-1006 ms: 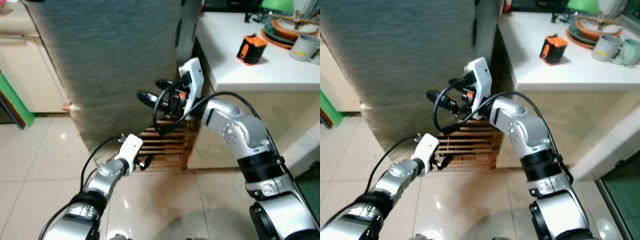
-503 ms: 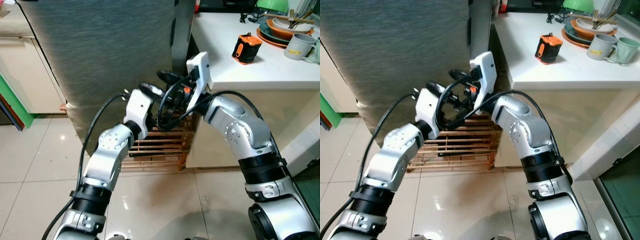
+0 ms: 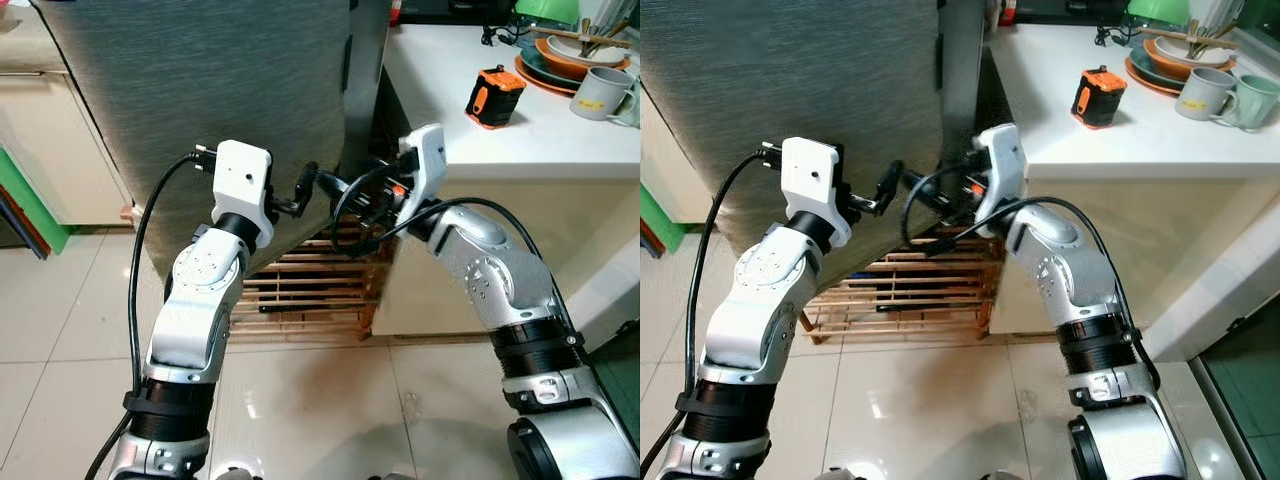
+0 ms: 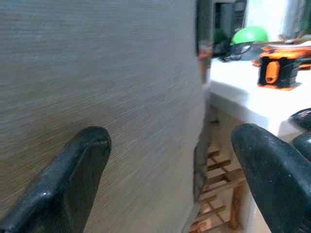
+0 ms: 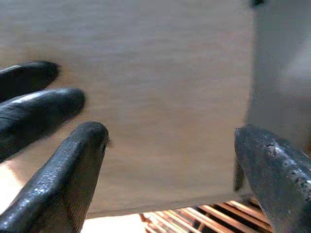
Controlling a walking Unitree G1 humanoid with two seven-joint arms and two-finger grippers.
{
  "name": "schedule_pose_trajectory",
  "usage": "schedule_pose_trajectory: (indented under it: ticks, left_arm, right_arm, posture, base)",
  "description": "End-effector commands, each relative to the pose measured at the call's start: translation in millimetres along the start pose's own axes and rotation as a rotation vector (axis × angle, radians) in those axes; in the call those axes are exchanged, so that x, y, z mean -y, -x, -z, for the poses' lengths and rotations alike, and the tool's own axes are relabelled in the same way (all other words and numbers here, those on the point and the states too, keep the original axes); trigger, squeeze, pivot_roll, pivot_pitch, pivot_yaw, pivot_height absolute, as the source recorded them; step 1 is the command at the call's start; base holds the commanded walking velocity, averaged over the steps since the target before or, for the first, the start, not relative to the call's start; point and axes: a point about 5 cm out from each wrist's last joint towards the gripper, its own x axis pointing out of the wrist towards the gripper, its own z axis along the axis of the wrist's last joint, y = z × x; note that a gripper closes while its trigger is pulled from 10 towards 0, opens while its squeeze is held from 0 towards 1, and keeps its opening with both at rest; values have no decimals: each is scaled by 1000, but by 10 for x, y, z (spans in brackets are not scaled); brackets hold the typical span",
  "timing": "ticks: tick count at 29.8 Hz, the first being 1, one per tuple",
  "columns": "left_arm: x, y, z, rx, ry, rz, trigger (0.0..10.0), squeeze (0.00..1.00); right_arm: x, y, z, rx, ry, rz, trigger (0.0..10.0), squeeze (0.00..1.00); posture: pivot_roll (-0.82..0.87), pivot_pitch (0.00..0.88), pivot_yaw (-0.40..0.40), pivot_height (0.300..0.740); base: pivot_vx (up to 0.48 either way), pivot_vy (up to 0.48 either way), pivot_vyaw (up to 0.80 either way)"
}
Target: Restocking fridge
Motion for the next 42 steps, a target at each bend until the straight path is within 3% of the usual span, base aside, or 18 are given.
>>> schedule_pose_trajectory:
  ticks: [1,8,9,14,16,20,23,25,28,31,42]
  left_arm:
    - [-115,13,141,-80,-21,-96,10000,0]
    - [-525,127,479,-266,-50,-385,10000,0]
    - [-525,127,479,-266,-50,-385,10000,0]
    - [-867,134,522,-265,-85,-558,10000,0]
    - [-941,72,497,-230,-86,-560,10000,0]
    - [-772,17,404,-153,-54,-462,10000,0]
    - [-573,-20,228,-43,-29,-360,10000,0]
    - [-573,-20,228,-43,-29,-360,10000,0]
    - [-561,-103,131,11,-31,-349,10000,0]
    - [-568,-133,126,-1,-38,-343,10000,0]
    - [-635,-143,186,-27,-5,-364,10000,0]
  right_arm:
    - [52,6,-79,38,9,37,10000,0]
    - [105,16,-84,43,23,75,10000,0]
    - [105,16,-84,43,23,75,10000,0]
    - [117,29,-71,44,22,84,10000,0]
    - [114,44,-56,40,25,91,10000,0]
    - [140,89,-41,38,49,130,10000,0]
    - [247,175,20,53,82,266,10000,0]
    - [247,175,20,53,82,266,10000,0]
    - [309,251,112,72,75,375,10000,0]
    - [340,266,139,90,90,446,10000,0]
    - [407,308,198,102,90,532,10000,0]
  posture:
    - [-65,0,-6,740]
    - [-63,0,-12,740]
    - [-63,0,-12,740]
    - [-65,0,-15,740]
    - [-74,0,-18,740]
    - [-82,0,-15,740]
    - [-85,0,-15,740]
    - [-85,0,-15,740]
    - [-92,0,-5,740]
    - [-99,0,7,740]
    - [-103,0,25,740]
  base:
    - [0,0,0]
    - [0,0,0]
    - [0,0,0]
    - [0,0,0]
    - [0,0,0]
    - [0,0,0]
    - [0,0,0]
    - [0,0,0]
    - [412,246,0]
    - [409,249,0]
    - [403,259,0]
